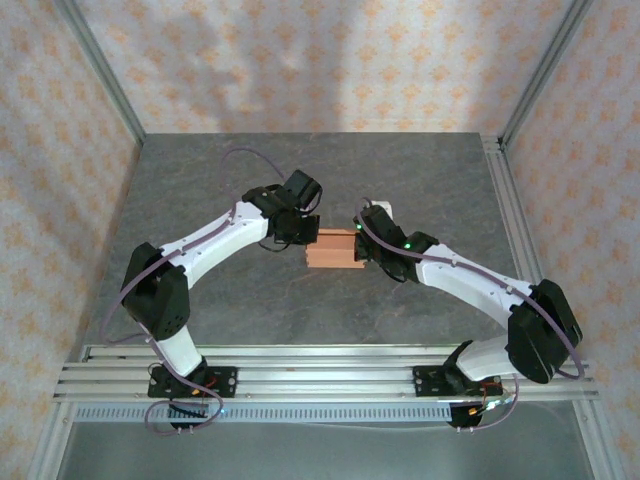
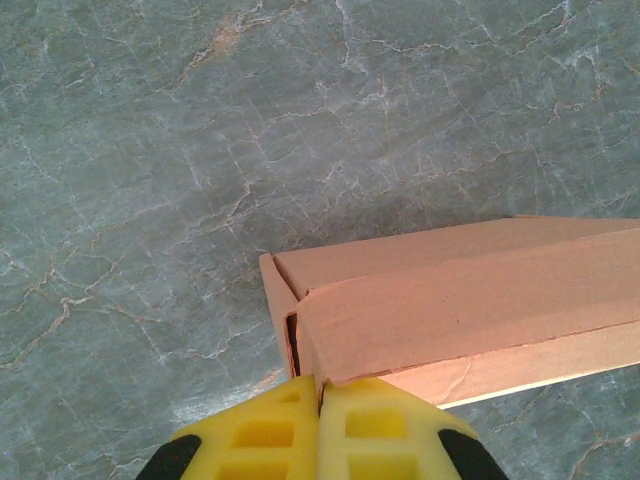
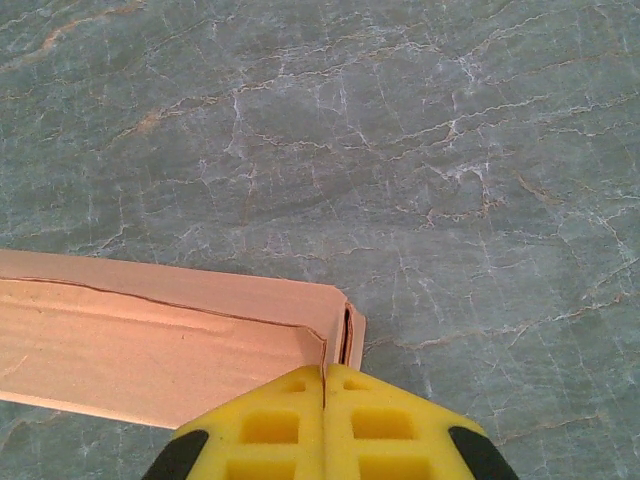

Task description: Fold the paper box

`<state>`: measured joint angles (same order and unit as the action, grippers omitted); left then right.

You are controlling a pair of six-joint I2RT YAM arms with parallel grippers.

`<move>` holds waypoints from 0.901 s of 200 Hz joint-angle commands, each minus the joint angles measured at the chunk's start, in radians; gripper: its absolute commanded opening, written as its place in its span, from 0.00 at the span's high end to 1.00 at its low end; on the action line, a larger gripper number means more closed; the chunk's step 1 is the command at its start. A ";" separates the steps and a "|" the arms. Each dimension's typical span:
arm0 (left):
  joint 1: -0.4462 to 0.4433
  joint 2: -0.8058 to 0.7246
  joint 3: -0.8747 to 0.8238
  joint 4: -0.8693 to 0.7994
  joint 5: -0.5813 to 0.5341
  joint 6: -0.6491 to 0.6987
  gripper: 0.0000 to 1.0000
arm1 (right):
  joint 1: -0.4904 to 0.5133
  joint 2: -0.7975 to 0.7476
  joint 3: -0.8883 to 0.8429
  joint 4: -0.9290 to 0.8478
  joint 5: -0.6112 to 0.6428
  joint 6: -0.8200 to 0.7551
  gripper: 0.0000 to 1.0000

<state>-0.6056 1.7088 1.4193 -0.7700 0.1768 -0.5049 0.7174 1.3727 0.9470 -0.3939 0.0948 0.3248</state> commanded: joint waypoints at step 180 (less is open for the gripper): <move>-0.051 0.009 -0.162 0.119 -0.017 0.016 1.00 | 0.060 -0.253 -0.253 0.456 0.095 -0.035 0.30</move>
<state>-0.6456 1.6905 1.2930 -0.5938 0.1581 -0.4973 0.7734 1.1625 0.6796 -0.0105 0.1509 0.2584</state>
